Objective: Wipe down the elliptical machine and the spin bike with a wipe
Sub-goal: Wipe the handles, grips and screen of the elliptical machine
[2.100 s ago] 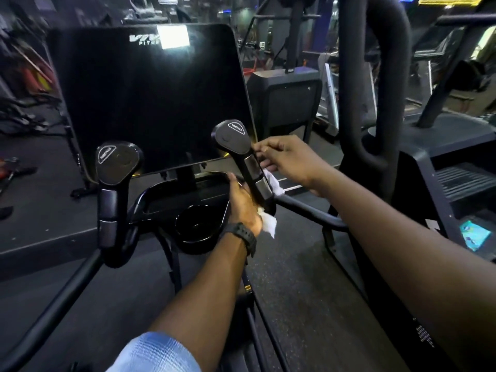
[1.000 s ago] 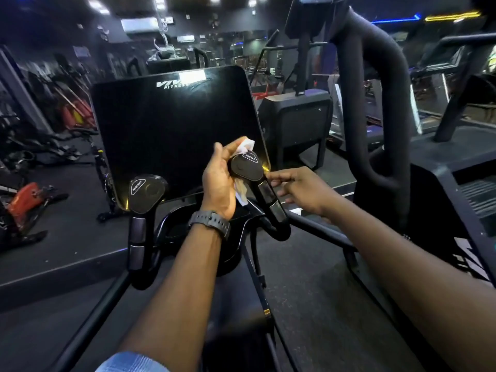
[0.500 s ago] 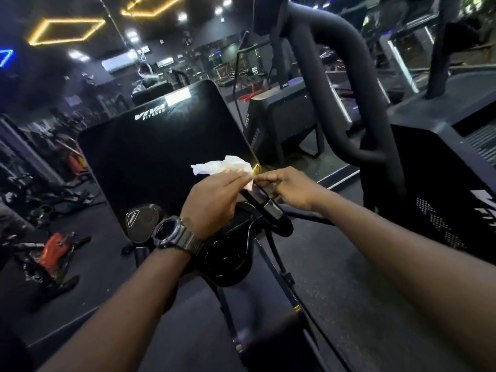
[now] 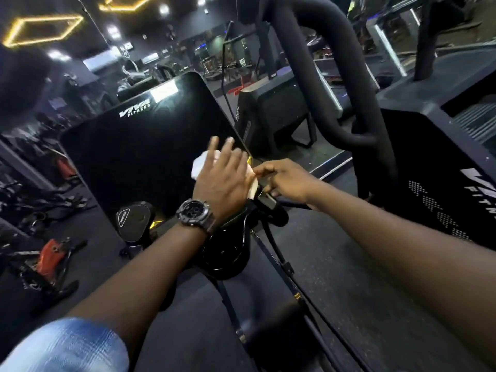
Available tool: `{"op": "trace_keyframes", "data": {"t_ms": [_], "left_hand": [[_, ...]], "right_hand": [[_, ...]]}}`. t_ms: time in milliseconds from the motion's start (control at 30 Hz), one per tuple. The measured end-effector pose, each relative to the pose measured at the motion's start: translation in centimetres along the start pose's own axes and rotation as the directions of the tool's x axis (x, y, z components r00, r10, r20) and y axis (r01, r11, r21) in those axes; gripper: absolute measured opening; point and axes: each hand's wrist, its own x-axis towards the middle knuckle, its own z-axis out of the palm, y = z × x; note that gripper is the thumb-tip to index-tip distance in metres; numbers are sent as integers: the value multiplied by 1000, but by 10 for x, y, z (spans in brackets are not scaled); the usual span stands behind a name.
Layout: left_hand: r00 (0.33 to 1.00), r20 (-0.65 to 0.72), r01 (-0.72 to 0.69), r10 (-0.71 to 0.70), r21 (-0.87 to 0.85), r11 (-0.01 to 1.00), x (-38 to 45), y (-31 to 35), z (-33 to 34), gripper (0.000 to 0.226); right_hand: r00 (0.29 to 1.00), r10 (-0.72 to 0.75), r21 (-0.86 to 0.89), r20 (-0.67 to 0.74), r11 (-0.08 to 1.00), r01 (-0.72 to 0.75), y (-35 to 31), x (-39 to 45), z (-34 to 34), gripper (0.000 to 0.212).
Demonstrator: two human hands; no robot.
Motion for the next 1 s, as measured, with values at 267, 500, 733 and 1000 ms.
{"op": "trace_keyframes", "data": {"t_ms": [267,500,733,1000], "left_hand": [[936,6,-351,351,31,936,9,43,14,47],[946,104,-316,306,103,943,33,23,2,62],[933,214,-297,290,-1,955,31,75,16,63],[811,62,-585,582,65,808,31,37,28,57]], "right_hand": [[887,-330,-425,-322,888,176,-13,4,-57,27],[704,-514,-661,-489,746,85,-12,14,-107,30],[655,-511,-617,-556,782,87,-2,32,-105,45],[715,-388,-444,-582,888,121,25,47,-108,57]]}}
